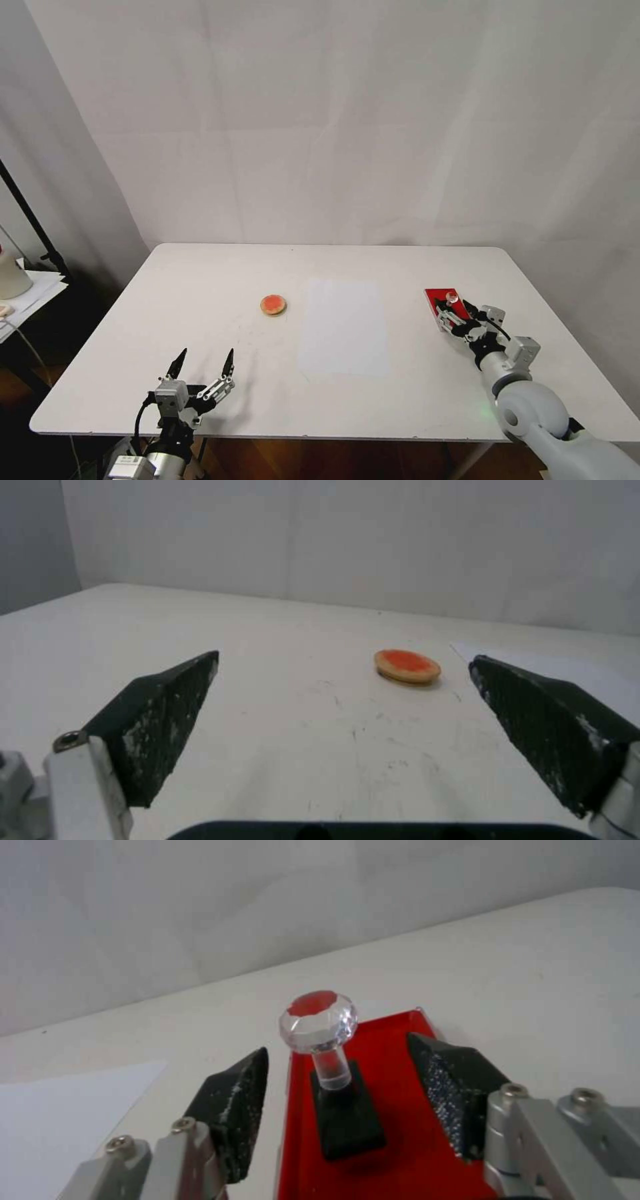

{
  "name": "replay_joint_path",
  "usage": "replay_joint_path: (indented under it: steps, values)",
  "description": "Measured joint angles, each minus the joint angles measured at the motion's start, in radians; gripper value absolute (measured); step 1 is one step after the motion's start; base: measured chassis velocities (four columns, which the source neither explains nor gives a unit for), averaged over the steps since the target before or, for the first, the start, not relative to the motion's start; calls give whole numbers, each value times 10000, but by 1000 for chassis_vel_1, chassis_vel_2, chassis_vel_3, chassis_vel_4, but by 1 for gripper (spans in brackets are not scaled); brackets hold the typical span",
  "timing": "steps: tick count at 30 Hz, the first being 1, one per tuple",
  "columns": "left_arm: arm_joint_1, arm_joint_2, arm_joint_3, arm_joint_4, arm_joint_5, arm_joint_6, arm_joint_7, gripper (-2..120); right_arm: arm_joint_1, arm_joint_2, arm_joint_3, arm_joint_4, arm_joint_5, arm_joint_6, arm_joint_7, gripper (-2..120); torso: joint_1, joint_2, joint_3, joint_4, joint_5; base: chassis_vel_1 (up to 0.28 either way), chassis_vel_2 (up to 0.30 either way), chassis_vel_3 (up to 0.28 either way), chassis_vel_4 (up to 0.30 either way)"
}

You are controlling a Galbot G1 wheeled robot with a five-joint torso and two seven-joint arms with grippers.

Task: Pick up the stamp from the ink pad and place it onto another ink pad.

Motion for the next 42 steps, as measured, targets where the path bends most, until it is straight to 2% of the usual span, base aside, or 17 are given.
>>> replay_joint_path:
  steps: [2,4,5,13,24,28,30,33,34,36,37,40,42]
  values:
    - [0,0,0,0,0,0,0,100,37,19,-18,-32,-6,0,3,51,0,0,0,1,1,0,0,0,0]
    - [0,0,0,0,0,0,0,100,74,21,-68,-77,-16,0,32,39,0,0,0,2,0,0,0,0,0]
    - [0,0,0,0,0,0,0,100,74,21,-68,-77,-16,0,32,39,0,0,0,2,0,0,0,0,0]
    - [0,-1,0,0,0,0,0,100,221,61,-203,-334,-38,85,-86,10,0,0,0,1,1,0,0,0,0]
    - [0,0,0,0,0,0,0,100,436,-239,-380,-435,-69,112,-149,9,0,0,0,0,7,0,0,0,0]
    - [0,0,0,0,0,0,0,100,773,-847,-431,111,170,209,-297,9,0,1,0,-1,-2,0,0,0,0]
    - [-3,-1,0,0,0,0,0,100,1348,-1388,-926,677,563,209,-476,9,0,1,0,0,-5,0,0,0,0]
    - [0,-1,0,0,0,0,0,100,1700,-1544,-1303,858,696,209,-585,9,0,1,0,-2,-3,0,0,0,0]
    - [0,0,0,0,0,0,0,100,2779,-1627,-2672,1024,876,202,-840,9,-1,1,0,-1,1,0,0,0,0]
    - [0,0,0,0,0,0,0,100,3667,-1401,-3785,902,901,243,-1130,9,0,1,0,2,3,0,0,0,0]
    - [0,0,0,0,0,0,0,100,3667,-1401,-3785,902,901,243,-1130,9,0,1,0,2,3,0,0,0,0]
    - [-2,-1,1,0,0,0,0,100,4960,-725,-5543,321,734,338,-1513,9,0,1,1,4,-2,0,0,0,0]
    - [1,0,0,0,1,0,-1,100,5234,-486,-5942,104,621,339,-1548,9,1,0,1,4,1,0,0,0,0]
